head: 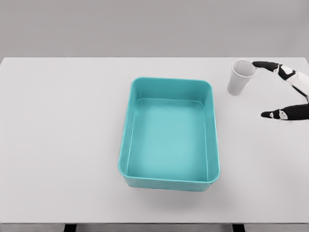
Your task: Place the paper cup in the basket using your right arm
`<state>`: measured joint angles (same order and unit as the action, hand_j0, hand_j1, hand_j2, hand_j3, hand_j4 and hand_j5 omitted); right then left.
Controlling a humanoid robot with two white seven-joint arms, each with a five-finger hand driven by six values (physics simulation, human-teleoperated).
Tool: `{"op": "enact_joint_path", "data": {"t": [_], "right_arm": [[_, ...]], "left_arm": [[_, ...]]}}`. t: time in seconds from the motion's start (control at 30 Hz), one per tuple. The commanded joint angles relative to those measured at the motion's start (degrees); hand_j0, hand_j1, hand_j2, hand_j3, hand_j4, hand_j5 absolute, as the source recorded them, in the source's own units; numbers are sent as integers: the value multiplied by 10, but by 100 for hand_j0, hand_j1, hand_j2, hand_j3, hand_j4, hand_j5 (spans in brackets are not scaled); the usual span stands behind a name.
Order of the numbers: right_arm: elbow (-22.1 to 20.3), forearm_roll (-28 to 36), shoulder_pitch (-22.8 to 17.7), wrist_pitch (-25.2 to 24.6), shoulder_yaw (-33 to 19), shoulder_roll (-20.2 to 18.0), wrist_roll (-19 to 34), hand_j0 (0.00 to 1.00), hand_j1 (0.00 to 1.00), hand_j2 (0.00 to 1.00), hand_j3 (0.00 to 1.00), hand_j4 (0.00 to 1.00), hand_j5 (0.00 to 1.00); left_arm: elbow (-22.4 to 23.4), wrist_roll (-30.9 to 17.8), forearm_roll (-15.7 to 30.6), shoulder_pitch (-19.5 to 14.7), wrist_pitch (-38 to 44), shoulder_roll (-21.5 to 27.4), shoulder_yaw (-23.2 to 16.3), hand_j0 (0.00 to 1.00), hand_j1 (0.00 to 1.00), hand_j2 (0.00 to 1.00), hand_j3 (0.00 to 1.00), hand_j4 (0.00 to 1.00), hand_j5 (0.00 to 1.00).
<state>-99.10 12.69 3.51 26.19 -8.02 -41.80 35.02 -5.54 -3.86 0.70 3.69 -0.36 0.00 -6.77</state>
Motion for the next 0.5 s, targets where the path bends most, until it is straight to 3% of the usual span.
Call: {"op": "enact_joint_path", "data": {"t": [0.0,0.07,0.17,0.3,0.47], "right_arm": [[5,82,3,-104,-2,3,0,100,100,100,100,100,100],[39,99,28,-169,3,17,0,100,100,100,100,100,100],[126,98,66,-200,8,59,0,100,100,100,100,100,100],[171,92,67,-203,29,94,0,100,100,100,100,100,100],[233,90,87,-201,37,103,0,100,100,100,100,100,100]], "left_arm": [[0,0,0,0,0,0,0,100,100,100,100,100,100],[0,0,0,0,0,0,0,100,100,100,100,100,100],[0,0,0,0,0,0,0,100,100,100,100,100,100],[0,0,0,0,0,0,0,100,100,100,100,100,100],[0,0,0,0,0,0,0,100,100,100,100,100,100]]}}
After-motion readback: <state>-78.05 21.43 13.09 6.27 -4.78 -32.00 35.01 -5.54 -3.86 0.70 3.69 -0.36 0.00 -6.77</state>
